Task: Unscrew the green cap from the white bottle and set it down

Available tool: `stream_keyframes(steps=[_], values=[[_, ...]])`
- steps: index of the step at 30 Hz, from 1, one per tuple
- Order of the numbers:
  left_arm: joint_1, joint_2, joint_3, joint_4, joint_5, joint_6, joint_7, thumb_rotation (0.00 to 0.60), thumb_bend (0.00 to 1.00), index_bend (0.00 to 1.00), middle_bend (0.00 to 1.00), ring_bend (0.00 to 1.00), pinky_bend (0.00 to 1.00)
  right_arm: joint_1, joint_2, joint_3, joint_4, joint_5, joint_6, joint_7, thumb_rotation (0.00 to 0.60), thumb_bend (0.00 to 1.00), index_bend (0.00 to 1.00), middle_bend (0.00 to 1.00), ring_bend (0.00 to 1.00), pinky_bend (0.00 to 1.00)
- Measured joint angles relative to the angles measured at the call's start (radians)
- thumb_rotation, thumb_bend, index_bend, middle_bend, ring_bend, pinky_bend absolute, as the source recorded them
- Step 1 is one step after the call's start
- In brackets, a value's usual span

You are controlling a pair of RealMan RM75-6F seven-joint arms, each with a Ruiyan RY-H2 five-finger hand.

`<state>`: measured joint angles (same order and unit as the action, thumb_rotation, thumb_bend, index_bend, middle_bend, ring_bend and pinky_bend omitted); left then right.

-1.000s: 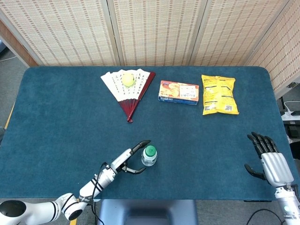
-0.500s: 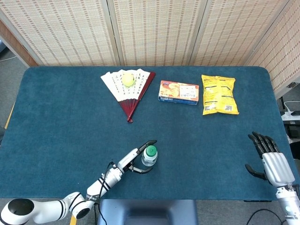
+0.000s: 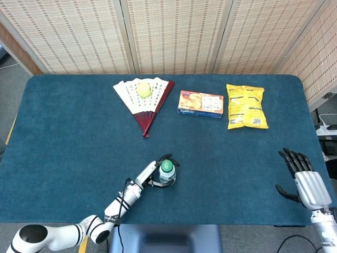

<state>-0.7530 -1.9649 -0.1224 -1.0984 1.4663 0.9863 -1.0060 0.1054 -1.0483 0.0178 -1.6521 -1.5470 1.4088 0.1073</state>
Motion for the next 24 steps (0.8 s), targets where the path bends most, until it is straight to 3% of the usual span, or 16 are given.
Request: stream_keyframes(steps=[8, 11, 17, 24], values=[[0.019, -0.005, -0.010, -0.018, -0.031, -0.010, 0.048, 0.600, 0.62, 0.55, 0.54, 0.12, 0.00, 0.034, -0.014, 0.003, -0.001, -0.071, -0.002, 0.030, 0.600, 0.17, 0.01, 0.00, 0.00, 0.00], [0.028, -0.010, -0.011, -0.030, -0.046, -0.015, 0.086, 0.600, 0.67, 0.61, 0.59, 0.16, 0.00, 0.090, 0.004, 0.014, -0.023, -0.114, -0.035, 0.048, 0.600, 0.18, 0.07, 0.00, 0.00, 0.00], [0.040, -0.028, -0.017, -0.053, -0.072, -0.024, 0.165, 0.600, 0.69, 0.62, 0.61, 0.18, 0.01, 0.237, 0.090, 0.062, -0.130, -0.115, -0.227, 0.030, 0.600, 0.18, 0.16, 0.00, 0.00, 0.00], [0.047, -0.040, -0.031, -0.065, -0.099, -0.043, 0.219, 0.600, 0.69, 0.63, 0.63, 0.20, 0.04, 0.455, 0.207, 0.146, -0.290, -0.007, -0.553, 0.036, 0.600, 0.18, 0.19, 0.00, 0.00, 0.00]])
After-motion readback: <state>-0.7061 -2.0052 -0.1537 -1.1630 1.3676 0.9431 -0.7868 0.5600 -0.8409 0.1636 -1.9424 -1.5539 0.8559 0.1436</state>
